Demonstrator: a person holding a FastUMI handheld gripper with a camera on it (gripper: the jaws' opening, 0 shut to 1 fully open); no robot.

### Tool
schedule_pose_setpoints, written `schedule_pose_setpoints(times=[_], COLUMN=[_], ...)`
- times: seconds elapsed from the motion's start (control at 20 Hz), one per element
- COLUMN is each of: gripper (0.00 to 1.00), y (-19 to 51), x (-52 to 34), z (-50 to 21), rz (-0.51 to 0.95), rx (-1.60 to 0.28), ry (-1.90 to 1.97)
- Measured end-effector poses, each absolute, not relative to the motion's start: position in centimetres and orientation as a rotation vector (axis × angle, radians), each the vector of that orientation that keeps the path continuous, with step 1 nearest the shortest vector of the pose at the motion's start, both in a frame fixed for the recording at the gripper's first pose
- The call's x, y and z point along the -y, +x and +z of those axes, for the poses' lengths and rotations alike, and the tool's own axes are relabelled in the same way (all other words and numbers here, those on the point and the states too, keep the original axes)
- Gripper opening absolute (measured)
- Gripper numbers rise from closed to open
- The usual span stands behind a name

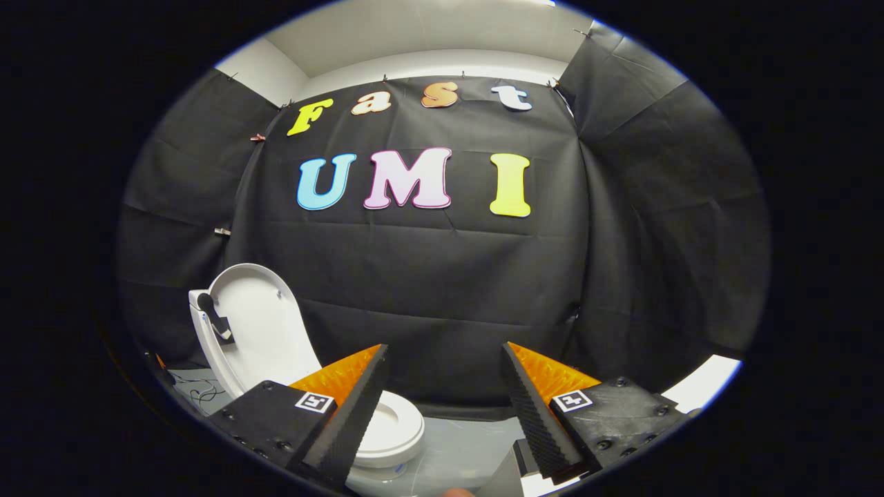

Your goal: Open the toilet lid.

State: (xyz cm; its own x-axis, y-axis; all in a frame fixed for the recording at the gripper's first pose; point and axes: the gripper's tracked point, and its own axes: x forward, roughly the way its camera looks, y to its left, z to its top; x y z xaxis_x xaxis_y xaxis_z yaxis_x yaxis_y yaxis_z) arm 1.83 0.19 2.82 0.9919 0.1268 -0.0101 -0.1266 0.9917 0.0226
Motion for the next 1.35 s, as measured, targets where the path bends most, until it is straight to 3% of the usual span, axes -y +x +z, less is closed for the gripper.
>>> schedule_pose_setpoints(times=[1.35], gripper=[0.99], y=[2.2], x=[0.7], z=[2.4], rz=[0.118], rx=[-0.024], ry=[0.037])
